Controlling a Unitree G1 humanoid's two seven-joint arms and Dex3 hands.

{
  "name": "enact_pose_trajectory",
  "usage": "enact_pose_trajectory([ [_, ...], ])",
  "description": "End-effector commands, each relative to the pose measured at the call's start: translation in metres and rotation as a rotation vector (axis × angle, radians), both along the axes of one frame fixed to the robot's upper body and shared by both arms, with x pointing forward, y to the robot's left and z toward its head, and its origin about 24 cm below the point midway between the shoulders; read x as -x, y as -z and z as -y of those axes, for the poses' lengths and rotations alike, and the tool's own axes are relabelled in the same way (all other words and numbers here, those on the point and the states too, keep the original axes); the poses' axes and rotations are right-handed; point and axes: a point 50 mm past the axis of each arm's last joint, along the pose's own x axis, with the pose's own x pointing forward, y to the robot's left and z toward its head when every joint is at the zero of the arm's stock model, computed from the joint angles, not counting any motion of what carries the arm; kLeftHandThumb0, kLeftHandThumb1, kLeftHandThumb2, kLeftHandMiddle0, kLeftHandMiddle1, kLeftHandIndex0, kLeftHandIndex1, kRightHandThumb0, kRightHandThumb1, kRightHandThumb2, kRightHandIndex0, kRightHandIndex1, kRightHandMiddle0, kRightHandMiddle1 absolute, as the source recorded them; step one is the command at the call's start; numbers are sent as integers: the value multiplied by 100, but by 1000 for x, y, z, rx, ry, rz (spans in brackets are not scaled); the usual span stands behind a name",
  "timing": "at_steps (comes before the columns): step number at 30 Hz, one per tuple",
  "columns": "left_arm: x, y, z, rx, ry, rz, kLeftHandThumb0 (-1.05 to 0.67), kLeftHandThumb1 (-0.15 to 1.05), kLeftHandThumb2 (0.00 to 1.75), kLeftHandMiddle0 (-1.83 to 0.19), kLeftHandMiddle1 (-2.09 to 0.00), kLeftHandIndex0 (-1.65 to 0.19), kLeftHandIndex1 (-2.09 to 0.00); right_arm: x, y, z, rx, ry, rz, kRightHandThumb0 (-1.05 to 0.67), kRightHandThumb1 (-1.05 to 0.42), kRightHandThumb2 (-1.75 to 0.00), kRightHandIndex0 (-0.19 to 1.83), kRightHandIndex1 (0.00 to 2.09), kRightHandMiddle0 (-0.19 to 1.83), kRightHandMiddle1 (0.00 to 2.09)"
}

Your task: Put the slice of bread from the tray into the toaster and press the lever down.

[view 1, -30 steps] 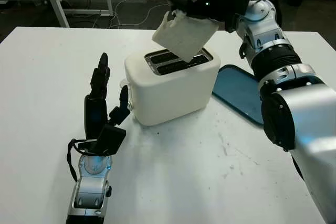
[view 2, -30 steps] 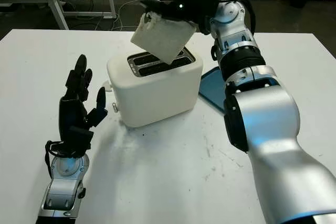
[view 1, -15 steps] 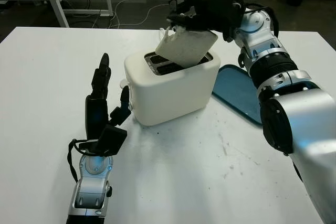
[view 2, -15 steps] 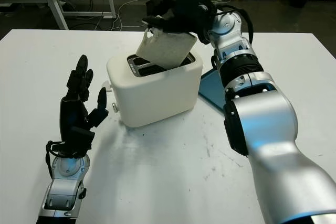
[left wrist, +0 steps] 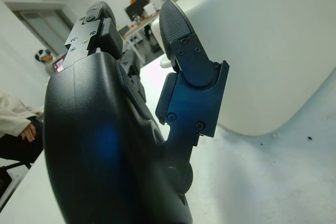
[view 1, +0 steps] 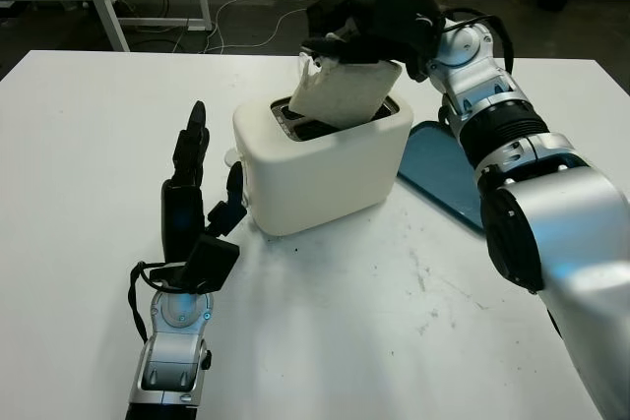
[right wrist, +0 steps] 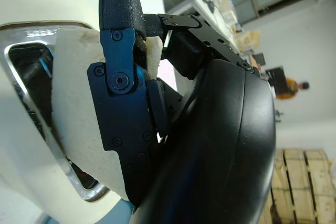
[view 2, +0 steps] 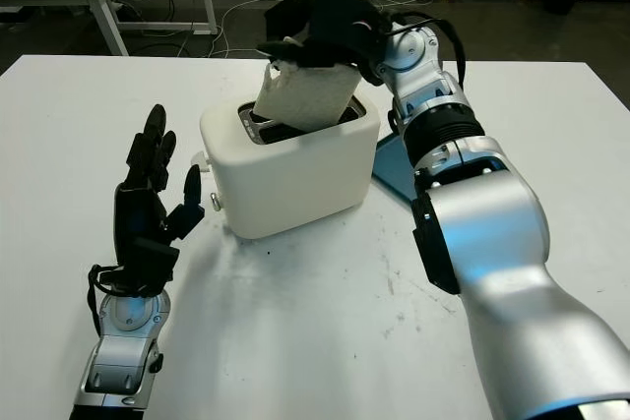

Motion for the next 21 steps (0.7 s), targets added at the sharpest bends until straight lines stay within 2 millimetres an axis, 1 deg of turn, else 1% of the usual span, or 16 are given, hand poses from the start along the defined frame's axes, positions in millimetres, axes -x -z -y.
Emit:
enact_pose_trajectory([
  [1, 0, -2, 1, 12, 2, 7, -63, 92, 73, 0, -32, -11, -4, 2, 6, 0, 62, -34, 4, -52, -92, -19, 117, 175, 99, 175],
  [6, 0, -1, 0, 4, 3, 11, -62, 92, 73, 0, -31, -10, -4, 4, 9, 3, 201, -80, 22, -48, -92, -17, 115, 175, 95, 175],
  [8, 0, -1, 1, 3, 1, 11, -62, 92, 73, 0, -31, -11, -4, 5, 8, 4, 222, -93, 19, -47, -92, -15, 115, 175, 95, 175],
  [16, 0, -2, 1, 6, 7, 14, -61, 92, 75, 0, -31, -10, -4, 6, 5, 14, 299, -119, 21, -47, -92, -16, 112, 175, 93, 175],
  [21, 0, -2, 2, 8, 4, 8, -64, 92, 74, 0, -32, -10, -5, 6, 2, 17, 322, -115, 36, -46, -92, -17, 112, 175, 92, 175],
])
